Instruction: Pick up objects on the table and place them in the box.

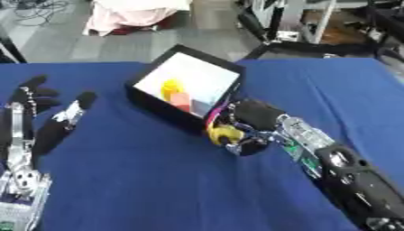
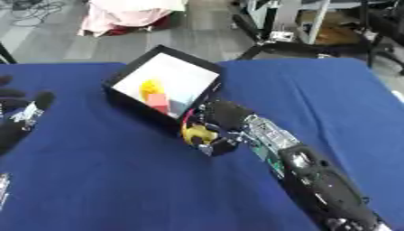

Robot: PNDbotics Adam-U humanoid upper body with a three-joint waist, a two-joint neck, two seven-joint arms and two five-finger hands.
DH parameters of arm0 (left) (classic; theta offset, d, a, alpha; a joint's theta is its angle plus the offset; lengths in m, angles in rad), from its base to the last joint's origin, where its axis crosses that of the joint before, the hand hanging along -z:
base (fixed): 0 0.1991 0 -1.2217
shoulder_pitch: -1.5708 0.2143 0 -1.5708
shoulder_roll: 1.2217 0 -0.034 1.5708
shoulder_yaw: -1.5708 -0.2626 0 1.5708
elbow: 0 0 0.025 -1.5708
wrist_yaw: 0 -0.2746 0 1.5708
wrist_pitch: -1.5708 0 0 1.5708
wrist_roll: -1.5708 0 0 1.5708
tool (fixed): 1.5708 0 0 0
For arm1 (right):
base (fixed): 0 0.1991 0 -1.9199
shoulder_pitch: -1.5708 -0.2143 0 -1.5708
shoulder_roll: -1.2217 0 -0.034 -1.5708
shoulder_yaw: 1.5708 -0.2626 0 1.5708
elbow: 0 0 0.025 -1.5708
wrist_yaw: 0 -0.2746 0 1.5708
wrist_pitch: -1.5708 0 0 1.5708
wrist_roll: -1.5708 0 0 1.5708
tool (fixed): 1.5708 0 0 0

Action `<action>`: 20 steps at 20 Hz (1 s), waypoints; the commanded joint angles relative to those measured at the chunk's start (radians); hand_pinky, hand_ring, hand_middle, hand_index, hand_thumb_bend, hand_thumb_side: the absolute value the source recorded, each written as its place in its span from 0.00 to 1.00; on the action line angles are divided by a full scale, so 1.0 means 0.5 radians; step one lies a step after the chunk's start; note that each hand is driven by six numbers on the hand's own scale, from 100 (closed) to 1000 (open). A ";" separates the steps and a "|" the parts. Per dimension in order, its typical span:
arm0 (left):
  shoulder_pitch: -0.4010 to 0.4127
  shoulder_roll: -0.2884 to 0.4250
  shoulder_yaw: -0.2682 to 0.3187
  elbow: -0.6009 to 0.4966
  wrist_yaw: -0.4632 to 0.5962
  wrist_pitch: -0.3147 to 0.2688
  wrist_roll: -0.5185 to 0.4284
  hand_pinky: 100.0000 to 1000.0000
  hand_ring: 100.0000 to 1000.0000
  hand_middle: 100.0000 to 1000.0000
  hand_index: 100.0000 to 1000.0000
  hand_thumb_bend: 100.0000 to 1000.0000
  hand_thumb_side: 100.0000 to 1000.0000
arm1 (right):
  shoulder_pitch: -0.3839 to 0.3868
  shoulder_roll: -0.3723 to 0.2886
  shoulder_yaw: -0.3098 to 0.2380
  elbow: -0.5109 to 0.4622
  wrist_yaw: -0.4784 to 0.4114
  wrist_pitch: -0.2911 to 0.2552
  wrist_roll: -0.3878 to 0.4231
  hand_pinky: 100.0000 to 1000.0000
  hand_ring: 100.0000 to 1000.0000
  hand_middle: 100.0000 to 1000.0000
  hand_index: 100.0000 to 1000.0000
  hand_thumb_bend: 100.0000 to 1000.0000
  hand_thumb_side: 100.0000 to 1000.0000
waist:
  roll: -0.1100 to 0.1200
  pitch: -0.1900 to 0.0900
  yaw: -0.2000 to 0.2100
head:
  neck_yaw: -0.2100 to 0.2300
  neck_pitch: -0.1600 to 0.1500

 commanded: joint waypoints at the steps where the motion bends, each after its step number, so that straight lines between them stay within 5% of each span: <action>1: -0.017 0.029 0.017 -0.038 -0.013 -0.002 0.007 0.77 0.57 0.54 0.82 0.91 0.54 | -0.092 -0.140 -0.056 -0.179 -0.214 0.069 0.053 0.74 0.47 0.17 0.37 0.00 0.13 | -0.017 -0.055 -0.004 | 0.010 -0.004; 5: -0.021 0.030 0.017 -0.041 -0.015 -0.002 0.005 0.77 0.57 0.54 0.82 0.91 0.54 | -0.238 -0.205 -0.100 -0.226 -0.393 0.161 0.132 0.73 0.47 0.17 0.37 0.00 0.08 | -0.015 -0.051 0.002 | 0.021 -0.004; 9: -0.030 0.018 0.008 -0.044 -0.011 -0.001 -0.005 0.77 0.57 0.54 0.82 0.91 0.54 | -0.391 -0.115 -0.154 0.001 -0.432 0.219 0.151 0.73 0.47 0.17 0.37 0.00 0.09 | 0.001 -0.044 0.021 | 0.009 -0.004; 14: -0.054 -0.014 -0.010 -0.051 -0.005 -0.005 -0.023 0.77 0.57 0.54 0.82 0.91 0.54 | -0.530 0.130 -0.269 0.538 -0.199 0.197 0.088 0.73 0.49 0.17 0.38 0.00 0.11 | 0.027 -0.025 0.072 | -0.028 -0.004; 20: -0.095 -0.063 -0.034 -0.057 -0.004 -0.014 -0.049 0.77 0.57 0.54 0.82 0.91 0.54 | -0.658 0.374 -0.486 1.077 0.182 0.176 -0.185 0.73 0.50 0.19 0.40 0.00 0.09 | 0.057 -0.005 0.144 | -0.080 -0.004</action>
